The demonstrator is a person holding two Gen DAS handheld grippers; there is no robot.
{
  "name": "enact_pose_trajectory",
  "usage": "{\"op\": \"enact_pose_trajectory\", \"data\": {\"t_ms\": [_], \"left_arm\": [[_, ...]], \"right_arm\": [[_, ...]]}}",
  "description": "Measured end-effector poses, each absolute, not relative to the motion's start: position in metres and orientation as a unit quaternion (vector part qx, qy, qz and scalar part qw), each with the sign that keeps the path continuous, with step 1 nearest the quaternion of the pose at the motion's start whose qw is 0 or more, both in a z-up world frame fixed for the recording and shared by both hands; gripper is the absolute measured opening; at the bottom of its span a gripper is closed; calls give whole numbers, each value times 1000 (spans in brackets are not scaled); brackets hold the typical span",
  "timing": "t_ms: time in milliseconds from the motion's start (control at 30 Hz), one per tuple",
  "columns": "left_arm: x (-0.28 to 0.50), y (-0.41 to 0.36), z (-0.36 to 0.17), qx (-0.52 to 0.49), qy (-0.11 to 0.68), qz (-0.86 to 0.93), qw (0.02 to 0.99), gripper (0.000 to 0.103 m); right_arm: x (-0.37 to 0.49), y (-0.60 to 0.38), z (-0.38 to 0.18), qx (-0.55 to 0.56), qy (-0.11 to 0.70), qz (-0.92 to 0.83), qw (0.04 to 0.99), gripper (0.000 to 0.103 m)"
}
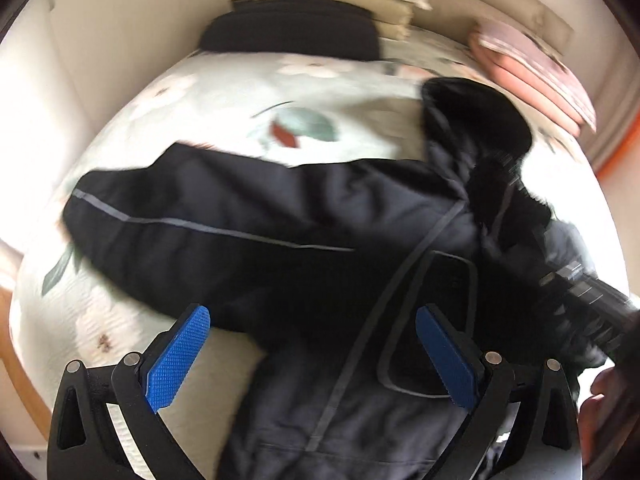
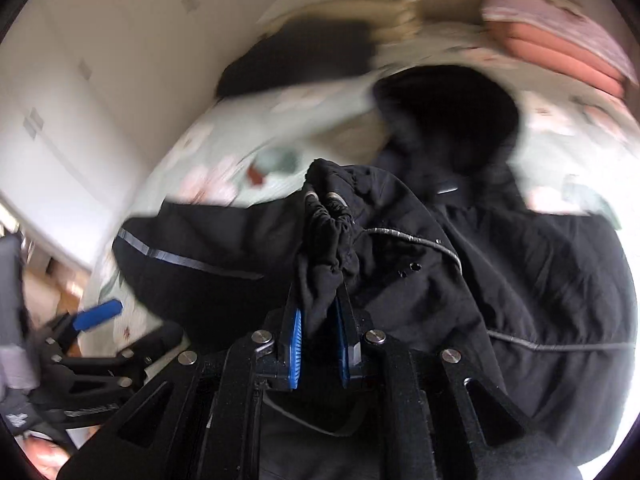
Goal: Fold large clothes
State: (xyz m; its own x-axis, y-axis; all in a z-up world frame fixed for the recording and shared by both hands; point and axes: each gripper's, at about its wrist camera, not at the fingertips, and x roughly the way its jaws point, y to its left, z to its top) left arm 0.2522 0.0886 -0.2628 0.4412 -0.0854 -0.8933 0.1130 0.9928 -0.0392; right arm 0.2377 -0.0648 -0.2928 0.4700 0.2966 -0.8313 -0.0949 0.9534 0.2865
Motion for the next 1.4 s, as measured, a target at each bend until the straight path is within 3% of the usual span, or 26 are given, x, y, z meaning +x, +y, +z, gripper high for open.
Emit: {"op": "enact_pose_trajectory", "data": {"t_ms": [167, 233, 300, 333, 533, 700, 767, 800, 833, 900, 933, 967, 1033, 1267, 1400], "left_arm": [[263, 126, -284, -12, 542, -40, 840, 103], [266, 132, -290, -11, 543, -39, 839, 103], [272, 138, -294, -14, 544, -40, 838, 103], [274, 139, -295, -15, 543, -43, 838, 103], [291, 124, -291, -40, 549, -99, 829, 103], [306, 76, -309, -74, 571, -205, 792, 102], [315, 54, -327, -74, 585, -230, 774, 94], [320, 46, -337, -74, 593, -238, 765, 91], [325, 37, -348, -70, 604, -239, 757, 83], [331, 27, -363, -68, 614, -247, 747, 60], [334, 22, -370, -68, 620, -253, 739, 37], [335, 17, -377, -63, 628, -256, 732, 25], [336, 15, -378, -67, 623, -267, 732, 19], [337, 48, -321, -127, 563, -296, 761, 18], [347, 70, -369, -116, 620, -249, 735, 23]], "right_arm": [[253, -10, -377, 71, 590, 116, 796, 26], [253, -4, -397, 84, 607, 123, 780, 42], [249, -1, -393, 95, 597, 144, 783, 68], [249, 1, -392, 98, 603, 149, 778, 73], [217, -39, -335, 136, 572, 164, 792, 73], [194, -118, -309, 96, 547, 24, 831, 73], [195, -154, -320, 82, 554, -40, 828, 72], [194, -172, -326, 78, 557, -67, 824, 67], [193, -188, -331, 77, 559, -88, 821, 60], [191, -212, -348, 77, 568, -119, 811, 54], [188, -221, -355, 82, 572, -132, 805, 52], [188, -227, -363, 92, 576, -136, 801, 52], [186, -232, -375, 101, 584, -136, 794, 50], [176, -242, -352, 117, 562, -123, 810, 49], [182, -242, -371, 126, 583, -118, 794, 49]]}}
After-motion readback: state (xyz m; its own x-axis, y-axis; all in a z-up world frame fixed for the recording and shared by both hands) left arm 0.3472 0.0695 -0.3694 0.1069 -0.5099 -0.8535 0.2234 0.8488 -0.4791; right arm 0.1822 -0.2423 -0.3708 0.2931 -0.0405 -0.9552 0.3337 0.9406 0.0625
